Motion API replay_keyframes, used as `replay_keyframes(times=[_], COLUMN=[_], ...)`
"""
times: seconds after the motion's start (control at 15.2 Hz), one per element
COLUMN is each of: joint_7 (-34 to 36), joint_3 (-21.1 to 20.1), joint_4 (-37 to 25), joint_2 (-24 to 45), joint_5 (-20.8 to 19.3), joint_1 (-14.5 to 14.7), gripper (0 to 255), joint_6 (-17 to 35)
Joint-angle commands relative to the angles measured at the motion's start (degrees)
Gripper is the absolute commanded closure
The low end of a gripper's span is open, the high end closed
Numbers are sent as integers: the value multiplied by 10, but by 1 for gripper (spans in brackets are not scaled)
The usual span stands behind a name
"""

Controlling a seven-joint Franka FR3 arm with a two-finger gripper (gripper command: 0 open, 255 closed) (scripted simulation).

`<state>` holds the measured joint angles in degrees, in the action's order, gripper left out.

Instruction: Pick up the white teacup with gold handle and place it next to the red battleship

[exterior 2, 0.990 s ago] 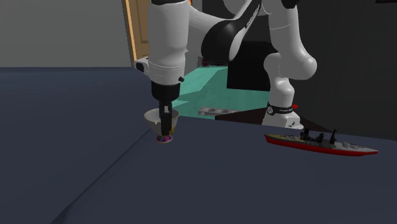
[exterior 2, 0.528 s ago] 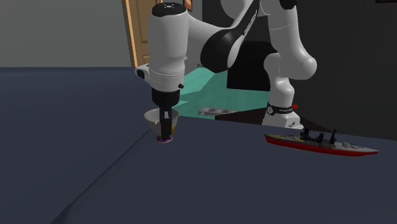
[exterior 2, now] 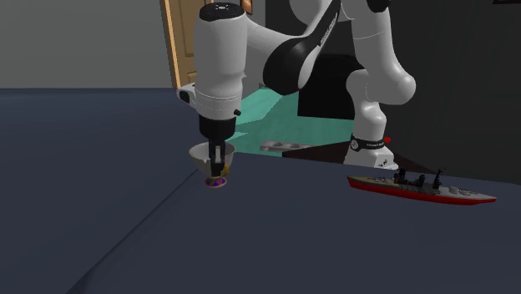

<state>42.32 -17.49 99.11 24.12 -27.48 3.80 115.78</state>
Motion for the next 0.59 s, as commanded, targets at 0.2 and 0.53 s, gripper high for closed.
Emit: replay_keyframes(times=[0.2,0.53], joint_7=[0,-11], joint_3=[0,-3], joint_4=[0,-11], joint_2=[1,-13], joint_5=[0,9], joint_1=[0,-1], gripper=[255,255], joint_6=[0,-22])
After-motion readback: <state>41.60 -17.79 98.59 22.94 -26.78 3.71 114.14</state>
